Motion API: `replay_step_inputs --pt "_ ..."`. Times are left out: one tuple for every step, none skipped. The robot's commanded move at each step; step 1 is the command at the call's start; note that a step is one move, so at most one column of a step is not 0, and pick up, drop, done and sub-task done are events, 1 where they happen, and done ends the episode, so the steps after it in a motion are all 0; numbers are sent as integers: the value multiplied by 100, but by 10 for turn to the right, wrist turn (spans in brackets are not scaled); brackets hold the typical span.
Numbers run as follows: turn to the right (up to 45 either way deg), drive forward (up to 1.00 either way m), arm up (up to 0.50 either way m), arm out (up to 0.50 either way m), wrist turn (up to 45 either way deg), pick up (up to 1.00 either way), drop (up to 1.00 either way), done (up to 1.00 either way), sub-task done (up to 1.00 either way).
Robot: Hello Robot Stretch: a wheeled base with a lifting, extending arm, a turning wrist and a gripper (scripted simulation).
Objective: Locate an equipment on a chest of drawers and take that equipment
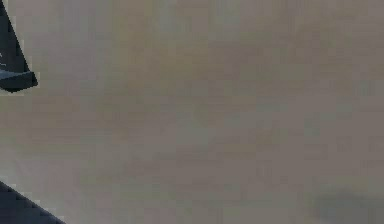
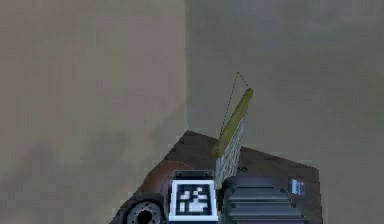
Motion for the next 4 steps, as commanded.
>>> replay_step_inputs --pt "0 0 0 8 0 0 0 0 0" --pt "0 0 0 0 450 0 0 0 0" --pt "0 0 0 0 450 0 0 0 0" --pt "0 0 0 0 450 0 0 0 0"
